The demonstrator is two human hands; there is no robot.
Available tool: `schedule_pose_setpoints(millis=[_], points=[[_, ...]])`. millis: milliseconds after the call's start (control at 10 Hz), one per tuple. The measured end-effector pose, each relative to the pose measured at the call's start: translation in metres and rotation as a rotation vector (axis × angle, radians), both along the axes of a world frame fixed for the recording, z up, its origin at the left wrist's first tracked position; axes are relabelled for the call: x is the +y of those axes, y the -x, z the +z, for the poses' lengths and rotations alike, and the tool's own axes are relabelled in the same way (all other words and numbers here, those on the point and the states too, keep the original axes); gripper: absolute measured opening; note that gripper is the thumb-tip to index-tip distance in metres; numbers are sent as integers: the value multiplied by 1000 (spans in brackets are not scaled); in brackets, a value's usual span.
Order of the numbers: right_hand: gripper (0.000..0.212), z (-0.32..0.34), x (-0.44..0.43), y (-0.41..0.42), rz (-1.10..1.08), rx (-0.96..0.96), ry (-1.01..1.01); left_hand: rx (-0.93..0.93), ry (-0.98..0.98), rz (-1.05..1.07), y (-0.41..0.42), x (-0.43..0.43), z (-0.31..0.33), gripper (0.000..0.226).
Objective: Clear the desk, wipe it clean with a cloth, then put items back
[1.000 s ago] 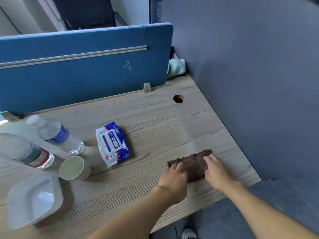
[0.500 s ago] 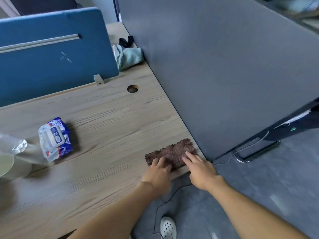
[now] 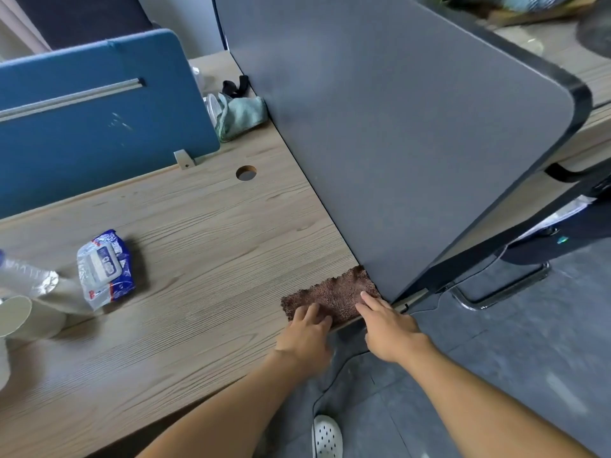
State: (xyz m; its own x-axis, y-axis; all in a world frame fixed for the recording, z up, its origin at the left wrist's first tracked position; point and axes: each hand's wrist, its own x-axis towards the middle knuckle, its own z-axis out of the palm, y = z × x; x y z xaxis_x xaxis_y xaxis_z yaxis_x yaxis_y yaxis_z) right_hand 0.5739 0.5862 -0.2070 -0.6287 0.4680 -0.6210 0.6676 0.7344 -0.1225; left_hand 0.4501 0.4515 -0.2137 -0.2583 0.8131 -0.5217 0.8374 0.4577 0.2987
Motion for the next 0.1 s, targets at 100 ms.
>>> schedule_pose_setpoints(millis=[100], points=[[62, 8, -4, 8, -45, -1, 28, -103, -88, 95, 6, 2, 5, 52]])
